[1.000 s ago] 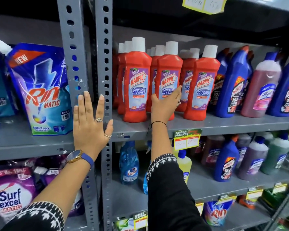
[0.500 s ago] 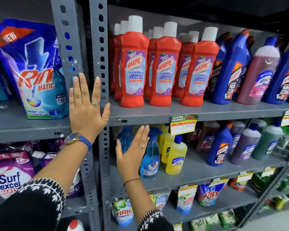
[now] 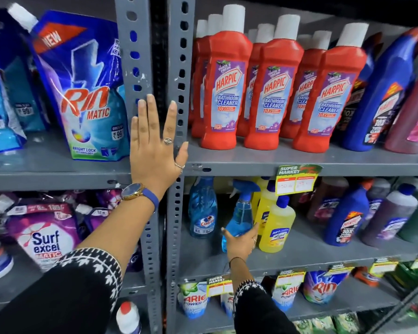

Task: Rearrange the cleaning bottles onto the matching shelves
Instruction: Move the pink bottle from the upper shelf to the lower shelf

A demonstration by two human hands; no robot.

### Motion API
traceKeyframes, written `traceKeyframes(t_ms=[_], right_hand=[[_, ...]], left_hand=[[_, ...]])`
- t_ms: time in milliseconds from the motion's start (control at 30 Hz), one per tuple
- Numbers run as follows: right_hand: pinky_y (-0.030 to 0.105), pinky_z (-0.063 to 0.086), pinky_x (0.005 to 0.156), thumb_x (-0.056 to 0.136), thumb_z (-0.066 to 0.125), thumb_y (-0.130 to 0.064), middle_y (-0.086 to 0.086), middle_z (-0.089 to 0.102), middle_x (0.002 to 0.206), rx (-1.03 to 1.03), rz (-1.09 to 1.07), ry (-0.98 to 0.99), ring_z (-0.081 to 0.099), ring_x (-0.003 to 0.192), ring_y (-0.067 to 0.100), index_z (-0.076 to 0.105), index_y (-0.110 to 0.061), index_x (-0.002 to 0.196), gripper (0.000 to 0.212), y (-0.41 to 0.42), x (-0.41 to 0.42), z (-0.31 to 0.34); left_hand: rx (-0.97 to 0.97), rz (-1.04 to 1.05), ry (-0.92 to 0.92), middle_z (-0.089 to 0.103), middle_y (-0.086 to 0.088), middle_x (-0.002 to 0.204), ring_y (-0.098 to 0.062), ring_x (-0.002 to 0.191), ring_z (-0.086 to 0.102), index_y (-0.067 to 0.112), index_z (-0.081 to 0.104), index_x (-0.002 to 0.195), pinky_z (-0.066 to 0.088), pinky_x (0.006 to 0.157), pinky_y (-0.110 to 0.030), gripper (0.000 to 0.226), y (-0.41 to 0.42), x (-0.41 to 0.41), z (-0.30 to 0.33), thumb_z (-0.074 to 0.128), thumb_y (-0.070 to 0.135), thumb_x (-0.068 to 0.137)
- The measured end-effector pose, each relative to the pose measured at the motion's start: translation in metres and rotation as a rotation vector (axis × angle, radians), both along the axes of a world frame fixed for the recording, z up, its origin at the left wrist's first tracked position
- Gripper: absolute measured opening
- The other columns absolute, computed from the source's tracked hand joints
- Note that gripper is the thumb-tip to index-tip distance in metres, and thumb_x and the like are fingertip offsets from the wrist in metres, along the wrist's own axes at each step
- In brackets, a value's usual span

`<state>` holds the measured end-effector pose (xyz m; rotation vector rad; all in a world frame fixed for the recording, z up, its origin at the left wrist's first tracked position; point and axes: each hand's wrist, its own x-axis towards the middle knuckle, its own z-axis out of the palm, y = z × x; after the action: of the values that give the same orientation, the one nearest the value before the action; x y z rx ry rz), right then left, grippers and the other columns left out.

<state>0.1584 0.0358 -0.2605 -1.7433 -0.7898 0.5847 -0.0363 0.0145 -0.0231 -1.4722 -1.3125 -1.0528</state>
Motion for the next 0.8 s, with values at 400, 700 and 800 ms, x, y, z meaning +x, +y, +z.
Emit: traceKeyframes(t_ms=[400, 700, 800], right_hand=[[0.045, 0.039, 0.1, 0.058, 0.088, -0.015, 0.023, 0.051, 0.127, 0.065, 0.0, 0.058, 0.047, 0.119, 0.038, 0.036, -0.003, 0.134, 0.093, -0.011, -0.022, -0.008], [0.045, 0.047, 0.096, 0.052, 0.09, -0.022, 0.013, 0.056, 0.115, 0.091, 0.131, 0.098, 0.053, 0.11, 0.03, 0.042, -0.011, 0.125, 0.088, -0.01, -0.072, -0.006], [0.046, 0.045, 0.098, 0.054, 0.09, -0.021, 0.014, 0.054, 0.118, 0.077, 0.149, 0.081, 0.051, 0.113, 0.031, 0.04, -0.009, 0.129, 0.091, -0.009, -0.081, -0.01]], left_hand=[[-0.005, 0.008, 0.001, 0.02, -0.028, 0.151, -0.037, 0.141, 0.009, 0.012, 0.016, 0.151, -0.003, 0.117, -0.038, 0.067, 0.0, 0.0, -0.001, 0.04, 0.041, 0.096], [0.0, 0.001, 0.002, 0.02, -0.026, 0.152, -0.036, 0.141, 0.009, 0.013, 0.014, 0.152, -0.001, 0.118, -0.039, 0.066, 0.001, -0.001, -0.001, 0.038, 0.041, 0.097], [-0.002, 0.003, 0.004, 0.019, -0.026, 0.153, -0.036, 0.142, 0.009, 0.014, 0.013, 0.152, -0.001, 0.118, -0.039, 0.066, 0.002, -0.001, -0.002, 0.037, 0.042, 0.097]])
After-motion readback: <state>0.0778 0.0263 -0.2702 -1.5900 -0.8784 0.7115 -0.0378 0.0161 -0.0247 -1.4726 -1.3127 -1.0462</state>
